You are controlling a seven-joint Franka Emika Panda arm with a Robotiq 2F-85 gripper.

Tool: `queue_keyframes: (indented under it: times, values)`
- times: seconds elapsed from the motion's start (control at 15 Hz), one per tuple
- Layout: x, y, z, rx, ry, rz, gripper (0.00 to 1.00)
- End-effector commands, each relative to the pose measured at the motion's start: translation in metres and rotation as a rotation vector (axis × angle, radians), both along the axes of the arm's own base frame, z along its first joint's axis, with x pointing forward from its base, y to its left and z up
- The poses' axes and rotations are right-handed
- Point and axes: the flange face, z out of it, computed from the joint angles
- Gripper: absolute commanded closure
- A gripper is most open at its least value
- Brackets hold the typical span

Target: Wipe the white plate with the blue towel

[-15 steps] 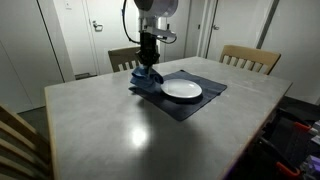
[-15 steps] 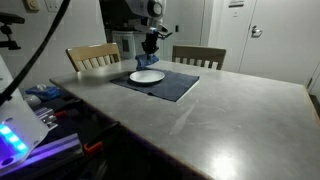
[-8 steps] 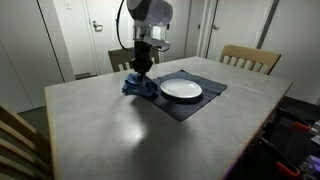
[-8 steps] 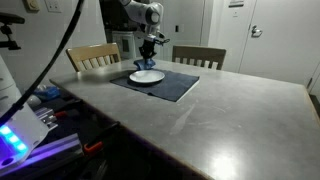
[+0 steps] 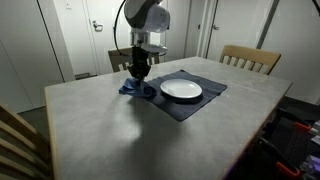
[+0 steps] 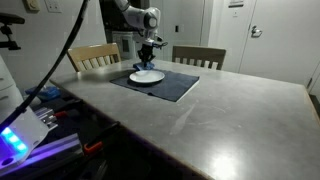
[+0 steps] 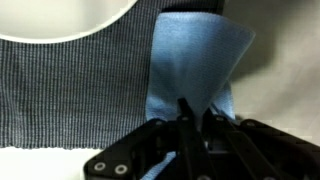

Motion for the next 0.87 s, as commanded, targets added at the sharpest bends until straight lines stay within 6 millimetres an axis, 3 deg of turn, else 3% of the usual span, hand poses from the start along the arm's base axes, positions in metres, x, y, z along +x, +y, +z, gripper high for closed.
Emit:
queue_keyframes:
  times: [0.0,0.47,0.8]
  values:
    - [-0.002,0.004,0.011,-0.013,-0.007,0.033,0.55]
    - [-0.017,0.011,0.068,-0.014,-0.019,0.014,0.05]
    - [-0.021,0.003,0.097,-0.007,-0.038,-0.006,0.00]
